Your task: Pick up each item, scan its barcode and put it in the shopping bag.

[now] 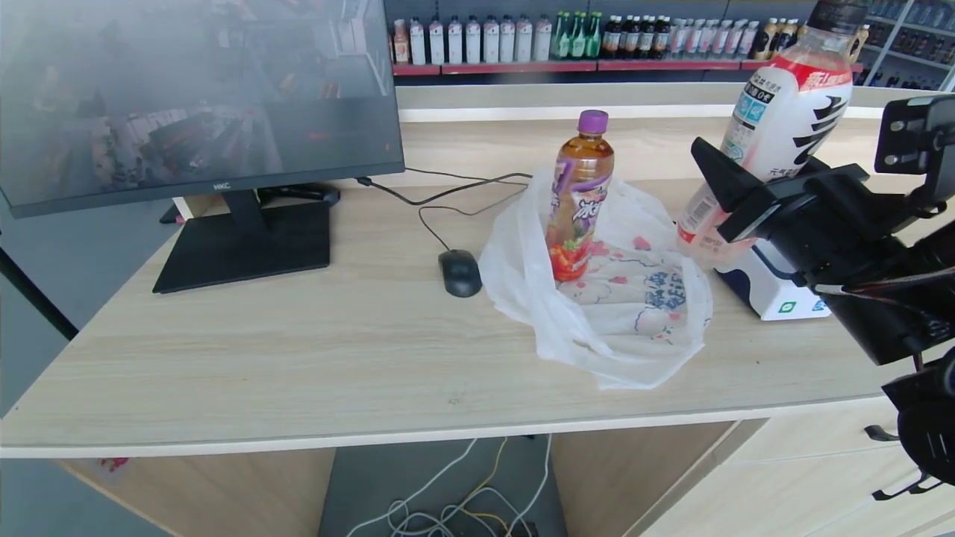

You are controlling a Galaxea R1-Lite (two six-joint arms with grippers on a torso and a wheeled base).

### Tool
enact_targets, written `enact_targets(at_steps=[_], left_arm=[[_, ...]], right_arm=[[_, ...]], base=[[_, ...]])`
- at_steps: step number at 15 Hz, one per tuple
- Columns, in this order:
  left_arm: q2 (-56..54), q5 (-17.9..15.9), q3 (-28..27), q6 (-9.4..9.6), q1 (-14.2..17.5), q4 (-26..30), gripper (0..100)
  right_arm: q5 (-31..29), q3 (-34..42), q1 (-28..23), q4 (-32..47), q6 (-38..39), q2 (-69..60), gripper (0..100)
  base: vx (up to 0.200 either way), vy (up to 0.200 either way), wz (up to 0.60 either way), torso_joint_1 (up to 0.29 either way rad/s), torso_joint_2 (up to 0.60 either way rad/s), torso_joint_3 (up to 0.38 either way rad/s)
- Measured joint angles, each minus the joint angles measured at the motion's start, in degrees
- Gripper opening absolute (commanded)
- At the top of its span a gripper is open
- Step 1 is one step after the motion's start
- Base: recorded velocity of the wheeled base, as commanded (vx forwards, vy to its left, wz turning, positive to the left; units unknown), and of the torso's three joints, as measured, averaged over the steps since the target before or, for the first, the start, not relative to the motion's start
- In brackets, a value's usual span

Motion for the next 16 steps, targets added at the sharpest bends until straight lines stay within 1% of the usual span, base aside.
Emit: enact_targets(at_steps=[3, 8, 12, 16], left_arm=[[0.00, -0.05, 0.00, 0.02, 0.02, -0.04, 100], [0.00, -0.02, 0.00, 0.02, 0.05, -0.04, 100], [0.00, -0.05, 0.00, 0.02, 0.02, -0.06, 100], [0.00, -0.02, 0.00, 0.02, 0.02, -0.06, 100]], right_arm=[[-0.13, 0.49, -0.24, 0.01, -0.02, 0.41, 0], [-0.13, -0.05, -2.97, -0.05, 0.09, 3.17, 0], [-0.05, -2.90, -2.94, 0.00, 0.09, 7.55, 0], [0.06, -4.02, -1.97, -0.02, 0.11, 10.50, 0]], base=[[0.000, 0.000, 0.00, 0.000, 0.00, 0.000], [0.000, 0.000, 0.00, 0.000, 0.00, 0.000], [0.000, 0.000, 0.00, 0.000, 0.00, 0.000], [0.000, 0.000, 0.00, 0.000, 0.00, 0.000]])
